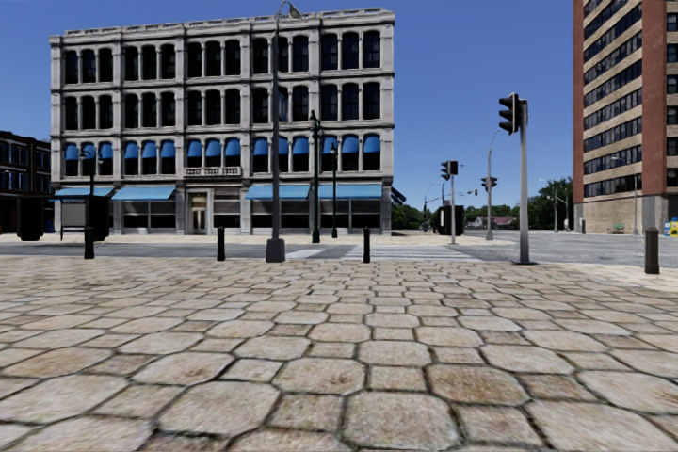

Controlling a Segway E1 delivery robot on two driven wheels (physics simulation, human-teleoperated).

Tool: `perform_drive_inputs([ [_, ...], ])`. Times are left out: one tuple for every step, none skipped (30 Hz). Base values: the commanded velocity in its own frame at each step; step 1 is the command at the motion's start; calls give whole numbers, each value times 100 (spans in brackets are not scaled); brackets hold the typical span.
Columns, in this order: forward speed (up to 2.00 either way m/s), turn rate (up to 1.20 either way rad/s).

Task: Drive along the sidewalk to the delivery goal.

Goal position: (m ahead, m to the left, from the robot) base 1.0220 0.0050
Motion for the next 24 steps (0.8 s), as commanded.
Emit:
perform_drive_inputs([
  [200,0],
  [200,0],
  [200,0],
  [200,0],
  [200,0],
  [200,0],
  [200,0],
  [200,0],
  [200,0],
  [200,0],
  [200,0],
  [200,0],
  [79,0],
  [79,0],
  [0,0],
  [0,0],
  [0,0],
  [0,0],
  [0,0],
  [0,0],
  [0,0],
  [0,0],
  [0,0],
  [0,0],
])
